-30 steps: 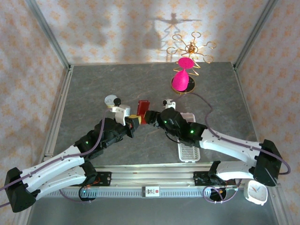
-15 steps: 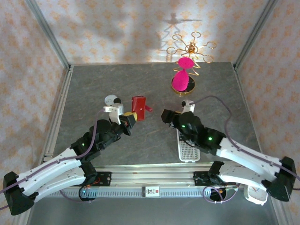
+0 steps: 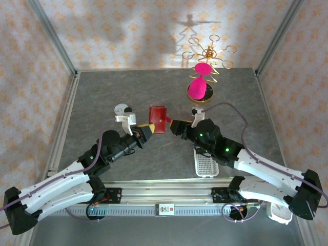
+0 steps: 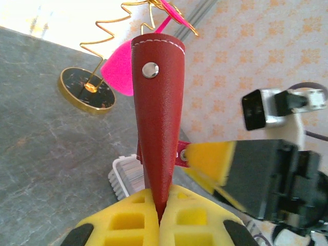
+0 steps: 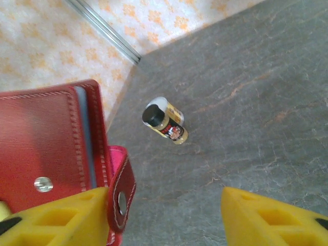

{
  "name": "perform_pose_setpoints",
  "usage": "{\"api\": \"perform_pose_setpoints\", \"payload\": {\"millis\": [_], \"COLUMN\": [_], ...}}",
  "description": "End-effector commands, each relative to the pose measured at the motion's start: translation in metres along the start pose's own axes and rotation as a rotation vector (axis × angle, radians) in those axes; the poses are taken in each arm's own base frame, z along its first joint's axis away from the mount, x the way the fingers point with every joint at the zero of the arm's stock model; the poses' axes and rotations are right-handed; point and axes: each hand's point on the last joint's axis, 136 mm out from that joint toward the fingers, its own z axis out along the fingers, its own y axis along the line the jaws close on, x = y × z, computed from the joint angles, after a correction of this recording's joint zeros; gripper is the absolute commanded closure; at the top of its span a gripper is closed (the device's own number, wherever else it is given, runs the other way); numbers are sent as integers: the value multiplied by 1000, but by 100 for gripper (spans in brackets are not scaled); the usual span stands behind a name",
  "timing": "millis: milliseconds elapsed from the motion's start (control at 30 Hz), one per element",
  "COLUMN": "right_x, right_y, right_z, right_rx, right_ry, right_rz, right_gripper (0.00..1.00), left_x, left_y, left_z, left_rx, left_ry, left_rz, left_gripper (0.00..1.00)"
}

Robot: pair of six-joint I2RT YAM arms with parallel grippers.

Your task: Put the credit cards into the card holder

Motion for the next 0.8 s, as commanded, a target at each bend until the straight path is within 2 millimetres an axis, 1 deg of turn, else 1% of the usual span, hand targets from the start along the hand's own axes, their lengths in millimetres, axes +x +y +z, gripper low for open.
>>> {"api": "perform_pose_setpoints", "payload": {"millis": [0, 100, 233, 333, 433, 500, 533, 633, 733, 767], "right_x": [-10, -8, -4, -2, 3, 13, 19, 42, 67, 76], "right_y": [19, 24, 17, 17, 14, 8, 5, -11, -32, -40], "right_z": [1, 2, 5, 4, 4, 6, 8, 12, 15, 16], "right_rx": [-64, -93, -73, -82, -83, -77, -75, -58, -24, -11], "right_ry": [-5, 6, 2, 9, 21, 46, 61, 115, 161, 176], "right_rz": [12, 8, 15, 14, 11, 16, 23, 56, 85, 90], "right_gripper": [45, 50, 64, 73, 84, 97, 100, 100, 100, 100], "left_x": [-4, -1, 4, 8, 17, 30, 35, 54, 75, 84], "left_y": [-12, -10, -6, -5, -2, 0, 2, 18, 40, 50], "left_z": [-1, -1, 0, 1, 3, 5, 7, 11, 11, 12], "left_rx": [63, 63, 60, 60, 65, 89, 87, 40, -10, -33], "left_ry": [-22, -17, -14, 2, 25, 59, 75, 118, 143, 150], "left_rz": [-37, -42, -50, -66, -102, -130, -139, -175, -222, -240], "left_gripper": [100, 100, 100, 100, 100, 100, 100, 100, 100, 100]}}
